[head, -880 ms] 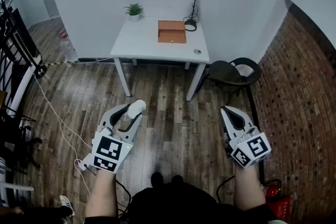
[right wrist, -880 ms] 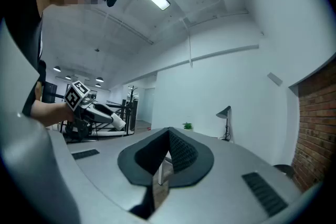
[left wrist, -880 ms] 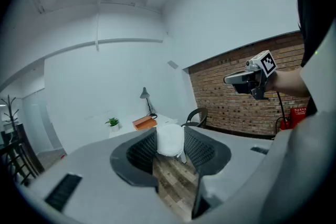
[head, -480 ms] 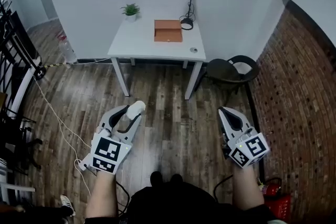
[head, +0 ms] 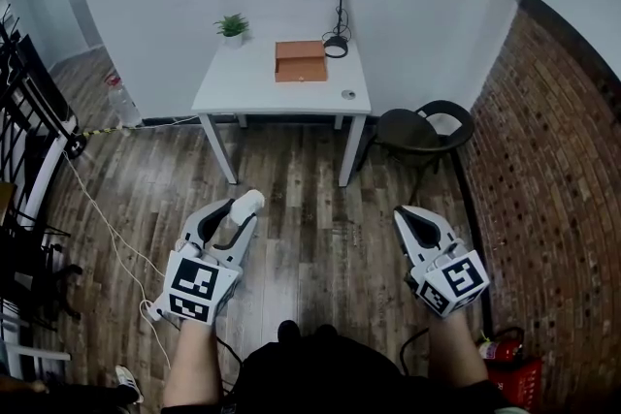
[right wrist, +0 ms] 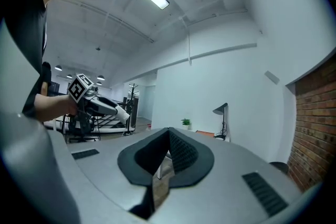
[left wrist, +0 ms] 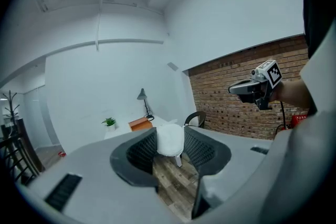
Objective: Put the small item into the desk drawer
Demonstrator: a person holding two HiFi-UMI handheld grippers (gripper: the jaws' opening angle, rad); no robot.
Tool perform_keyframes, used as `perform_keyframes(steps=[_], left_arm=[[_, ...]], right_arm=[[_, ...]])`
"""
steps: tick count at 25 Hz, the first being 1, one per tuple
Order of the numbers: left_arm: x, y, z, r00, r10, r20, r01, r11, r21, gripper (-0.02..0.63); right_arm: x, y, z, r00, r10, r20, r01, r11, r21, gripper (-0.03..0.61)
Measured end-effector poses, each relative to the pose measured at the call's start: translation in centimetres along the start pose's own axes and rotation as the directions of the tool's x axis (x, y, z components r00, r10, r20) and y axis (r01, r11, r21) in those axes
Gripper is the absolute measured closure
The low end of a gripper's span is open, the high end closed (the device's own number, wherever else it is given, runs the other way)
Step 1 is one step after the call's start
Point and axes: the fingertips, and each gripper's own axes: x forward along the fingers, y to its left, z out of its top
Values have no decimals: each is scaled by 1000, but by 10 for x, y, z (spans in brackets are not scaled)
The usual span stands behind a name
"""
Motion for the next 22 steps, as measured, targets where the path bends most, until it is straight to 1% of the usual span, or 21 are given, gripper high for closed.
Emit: perform_keyframes(steps=[7,12,17,22], left_arm=[[1,-23,9,1000,15,6,-15,1000,17,446],[4,-31,12,1000,23,9,-23,1000,17,446],[16,-19,10,1000,25,20,-25,1000,3,446],[48,9,2,1000,9,28,-9,1000,-18,446]], right_arm=[[-21,-11,-8,1000,14,14,-14,1000,23,575],[-30,-18,-19,1000,15,-4,-14,999,53,575],[-18,-27,-19,1000,13,-15,-12,999,53,575],[20,-36,-24,999,16,-39,-14,999,50,575]])
